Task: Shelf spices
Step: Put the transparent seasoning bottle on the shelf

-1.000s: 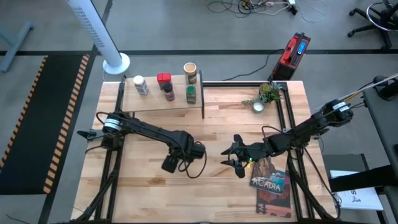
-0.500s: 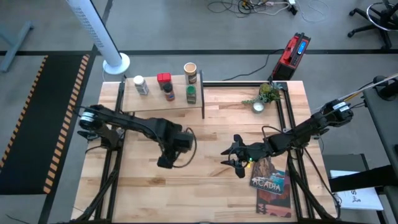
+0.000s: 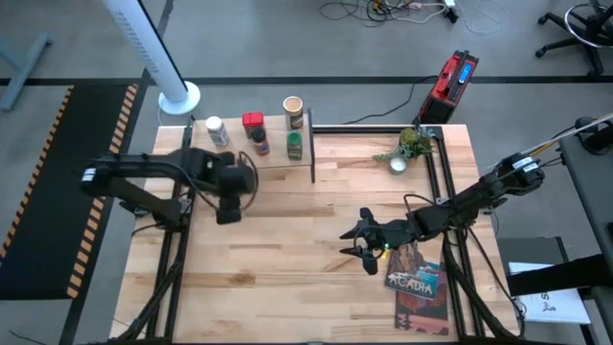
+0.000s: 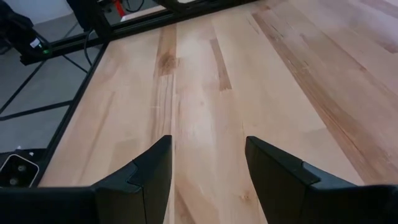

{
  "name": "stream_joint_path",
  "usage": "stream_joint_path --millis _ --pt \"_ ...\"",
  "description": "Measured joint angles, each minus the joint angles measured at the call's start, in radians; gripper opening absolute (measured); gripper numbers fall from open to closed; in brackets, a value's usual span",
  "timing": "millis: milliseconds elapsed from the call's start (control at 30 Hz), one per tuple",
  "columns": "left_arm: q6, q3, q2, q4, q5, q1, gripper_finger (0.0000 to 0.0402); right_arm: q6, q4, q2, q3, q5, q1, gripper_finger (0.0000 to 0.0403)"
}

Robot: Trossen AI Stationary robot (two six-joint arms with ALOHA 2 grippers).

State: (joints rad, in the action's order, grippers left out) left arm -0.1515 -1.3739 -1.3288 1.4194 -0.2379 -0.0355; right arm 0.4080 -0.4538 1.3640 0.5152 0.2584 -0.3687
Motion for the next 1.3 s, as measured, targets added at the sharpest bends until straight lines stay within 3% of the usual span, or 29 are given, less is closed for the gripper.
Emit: stream_joint_path --millis 167,467,767,1300 --pt "0.040 0.089 0.092 -0.016 -0.001 0.119 0.0171 0.003 0.000 0.000 0.000 0.000 0.000 0.0181" --pt "0.284 0.140 0.138 -0.044 -0.015 0.250 0.0171 0.000 0.001 0.000 0.000 0.000 0.000 0.0181" --pt "0.196 0.126 0.114 -0.046 -0.015 0.434 0.0171 -0.007 0.001 0.000 0.000 0.000 0.000 0.0181" --pt "0.071 0.126 0.114 -0.059 -0.014 0.595 0.0174 -0.012 0.001 0.000 -0.001 0.000 0.000 0.0181"
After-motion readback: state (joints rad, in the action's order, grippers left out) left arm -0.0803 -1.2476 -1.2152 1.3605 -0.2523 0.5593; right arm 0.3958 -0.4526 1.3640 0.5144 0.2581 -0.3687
